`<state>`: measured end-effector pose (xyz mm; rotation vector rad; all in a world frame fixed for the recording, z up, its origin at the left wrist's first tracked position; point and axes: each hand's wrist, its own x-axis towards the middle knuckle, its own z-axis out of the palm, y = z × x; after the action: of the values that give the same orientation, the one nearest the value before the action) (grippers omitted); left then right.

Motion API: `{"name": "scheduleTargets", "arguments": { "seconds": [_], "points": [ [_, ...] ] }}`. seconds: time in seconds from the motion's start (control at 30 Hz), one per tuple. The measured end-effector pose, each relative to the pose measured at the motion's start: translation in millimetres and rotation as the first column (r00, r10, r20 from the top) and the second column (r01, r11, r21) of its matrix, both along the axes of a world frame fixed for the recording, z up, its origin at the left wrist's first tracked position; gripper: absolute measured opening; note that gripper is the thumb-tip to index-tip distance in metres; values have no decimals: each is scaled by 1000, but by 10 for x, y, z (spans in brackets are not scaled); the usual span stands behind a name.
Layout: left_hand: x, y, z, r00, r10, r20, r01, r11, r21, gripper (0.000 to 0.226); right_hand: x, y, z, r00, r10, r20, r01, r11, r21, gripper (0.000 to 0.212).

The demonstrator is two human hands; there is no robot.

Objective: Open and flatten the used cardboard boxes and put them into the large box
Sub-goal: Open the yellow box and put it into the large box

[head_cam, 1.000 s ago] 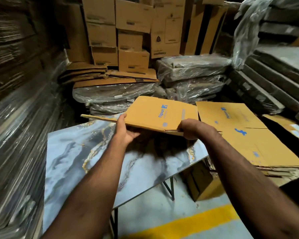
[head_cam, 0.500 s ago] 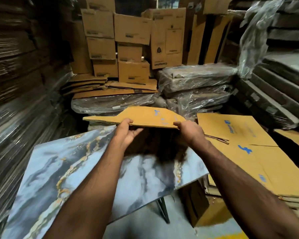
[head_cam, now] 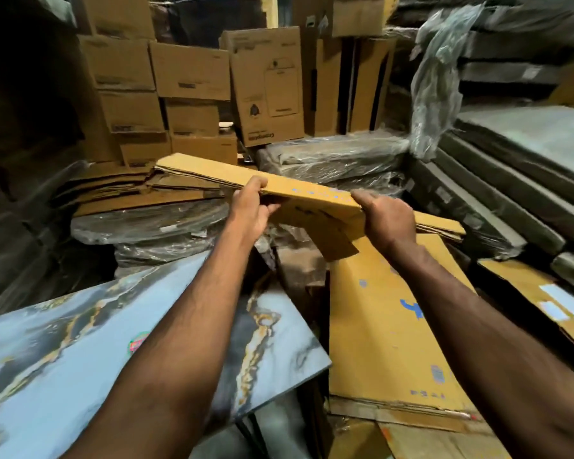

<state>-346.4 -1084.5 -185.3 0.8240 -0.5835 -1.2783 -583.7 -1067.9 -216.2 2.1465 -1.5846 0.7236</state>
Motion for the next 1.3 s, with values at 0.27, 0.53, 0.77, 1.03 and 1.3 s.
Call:
{"name": "scheduleTargets", "arguments": {
  "seconds": [0.27,0.53,0.77,1.03,1.3],
  "points": [
    [-876,-342,161,998,-60,11,61,994,-95,8,-919,-408,34,998,-48,29,53,983,-173,52],
    [-1213,-621,-434,990,-112,-85,124,979,164,4,-1690,-491,-662,994,-91,63,89,995,34,47],
    [-1704,-553,-1568,943,-308,-129,322,742,588,23,-2272,-175,-1510,965,-174,-194,259,725,638,51],
    [-1942,-444,-2117,953,-232,-196,303,682,666,12,-1926,-27,-1834,963,-167,-210,265,722,640,69],
    [-1848,-464,-2287,985,-121,-122,172,720,673,25,-1779,-173,-1954,973,-152,-173,227,759,611,73]
  ]
}}
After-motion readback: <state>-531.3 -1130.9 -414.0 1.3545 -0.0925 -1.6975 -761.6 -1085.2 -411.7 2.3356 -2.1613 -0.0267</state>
